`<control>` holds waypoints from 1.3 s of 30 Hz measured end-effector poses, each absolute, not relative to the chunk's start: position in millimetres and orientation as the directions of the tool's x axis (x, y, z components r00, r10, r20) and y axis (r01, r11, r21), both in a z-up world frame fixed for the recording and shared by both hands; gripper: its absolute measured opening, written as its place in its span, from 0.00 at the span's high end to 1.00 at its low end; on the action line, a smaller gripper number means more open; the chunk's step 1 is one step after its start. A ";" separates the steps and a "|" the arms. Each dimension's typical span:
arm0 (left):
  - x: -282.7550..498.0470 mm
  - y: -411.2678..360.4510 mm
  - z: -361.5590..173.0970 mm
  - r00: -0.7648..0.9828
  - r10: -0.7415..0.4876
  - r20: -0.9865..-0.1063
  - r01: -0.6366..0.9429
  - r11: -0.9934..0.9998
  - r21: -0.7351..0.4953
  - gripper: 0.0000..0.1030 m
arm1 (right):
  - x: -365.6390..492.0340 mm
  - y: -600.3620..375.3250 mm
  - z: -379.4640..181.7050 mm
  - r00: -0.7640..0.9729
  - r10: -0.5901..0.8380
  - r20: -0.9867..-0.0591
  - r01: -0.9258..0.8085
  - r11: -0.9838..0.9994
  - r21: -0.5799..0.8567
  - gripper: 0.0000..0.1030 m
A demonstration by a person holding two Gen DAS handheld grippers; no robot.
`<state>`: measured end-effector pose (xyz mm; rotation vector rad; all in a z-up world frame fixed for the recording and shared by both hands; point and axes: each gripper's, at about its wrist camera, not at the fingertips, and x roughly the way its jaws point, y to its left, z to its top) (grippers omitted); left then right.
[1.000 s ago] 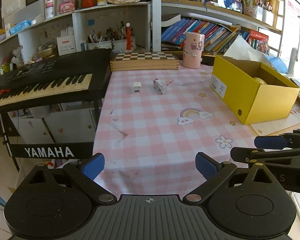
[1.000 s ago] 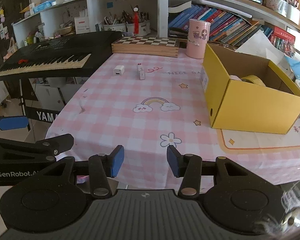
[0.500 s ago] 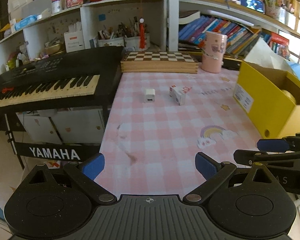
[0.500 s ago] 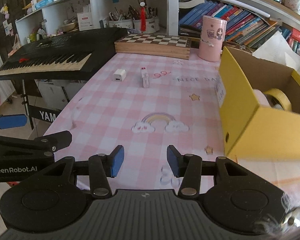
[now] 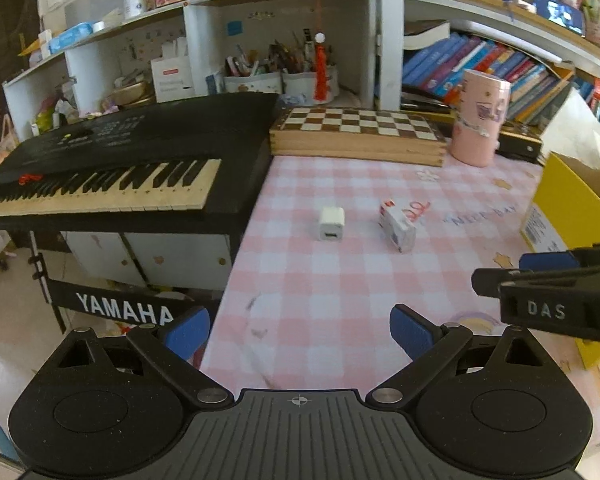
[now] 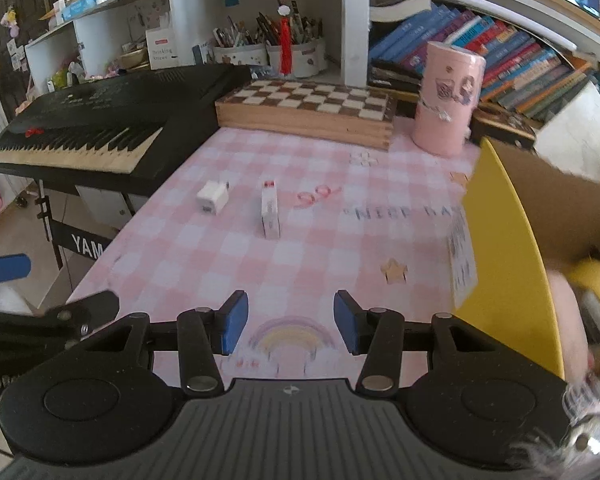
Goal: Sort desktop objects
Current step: 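Reach the right gripper to the small white-and-red box and close on it, then lift the small box with the right gripper while the left gripper grasps the white plug charger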
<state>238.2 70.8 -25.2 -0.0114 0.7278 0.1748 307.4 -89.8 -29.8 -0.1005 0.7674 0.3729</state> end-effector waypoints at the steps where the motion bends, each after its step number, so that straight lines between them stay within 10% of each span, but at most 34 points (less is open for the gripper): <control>1: 242.1 71.6 -24.9 0.732 0.162 -0.661 -0.171 0.984 0.052 0.05 | 314.6 -87.2 -29.8 0.658 0.295 -0.692 -0.372 0.927 0.042 0.56; 22: 289.9 86.3 -38.5 0.687 0.242 -0.685 -0.265 0.961 0.073 0.05 | 444.4 -15.3 -79.2 0.605 0.259 -0.753 -0.452 0.890 -0.056 0.59; 26: 298.9 84.9 -39.6 0.691 0.235 -0.684 -0.255 0.964 0.074 0.05 | 452.1 -13.5 -84.1 0.578 0.277 -0.768 -0.469 0.882 -0.034 0.86; 39: 348.4 72.2 -53.9 0.720 0.157 -0.676 -0.199 0.980 0.016 0.19 | 424.1 -69.4 -28.9 0.675 0.303 -0.672 -0.359 0.931 0.059 0.87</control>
